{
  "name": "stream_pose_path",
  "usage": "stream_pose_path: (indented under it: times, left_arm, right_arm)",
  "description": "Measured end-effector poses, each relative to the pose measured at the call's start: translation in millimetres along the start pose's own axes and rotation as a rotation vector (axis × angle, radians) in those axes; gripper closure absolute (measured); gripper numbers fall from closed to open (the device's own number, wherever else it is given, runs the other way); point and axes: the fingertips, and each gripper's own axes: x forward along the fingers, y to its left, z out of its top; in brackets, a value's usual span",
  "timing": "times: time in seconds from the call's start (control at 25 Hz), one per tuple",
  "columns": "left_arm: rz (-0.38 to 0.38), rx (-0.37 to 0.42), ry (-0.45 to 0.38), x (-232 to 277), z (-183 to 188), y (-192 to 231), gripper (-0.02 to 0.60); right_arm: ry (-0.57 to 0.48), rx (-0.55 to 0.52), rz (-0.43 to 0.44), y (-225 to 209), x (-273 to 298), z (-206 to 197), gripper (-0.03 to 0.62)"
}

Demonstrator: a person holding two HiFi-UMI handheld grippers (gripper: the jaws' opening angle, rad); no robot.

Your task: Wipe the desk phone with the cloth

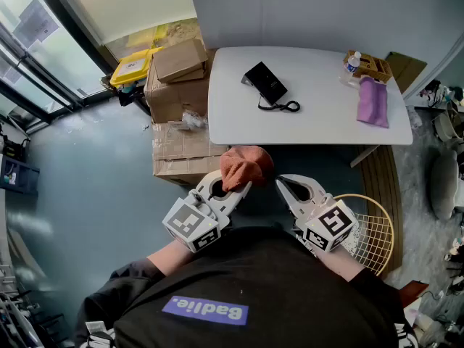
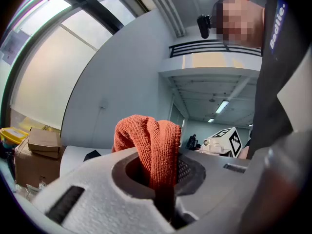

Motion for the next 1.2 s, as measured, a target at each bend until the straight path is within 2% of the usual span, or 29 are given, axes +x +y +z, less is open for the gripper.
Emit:
stream_pose_path:
  times: [0.6,1.0,1.2]
  left_arm:
    - [0.032,-0.001,0.01,18,-6,-5,0.545]
    - [0.112,-0.006,0.014,45,-21,-9,0.545]
    - [0.123,-0.008,0.024,55,-21,9,0.545]
  right_arm:
    - [-0.001,0.013,0.033,-16,-7,-2,0.566]
    - [-0.026,0.039,0.094,-49,-19,-12,0.566]
    - [-0.013,0.055,0.092,-64,-10,-16,0.566]
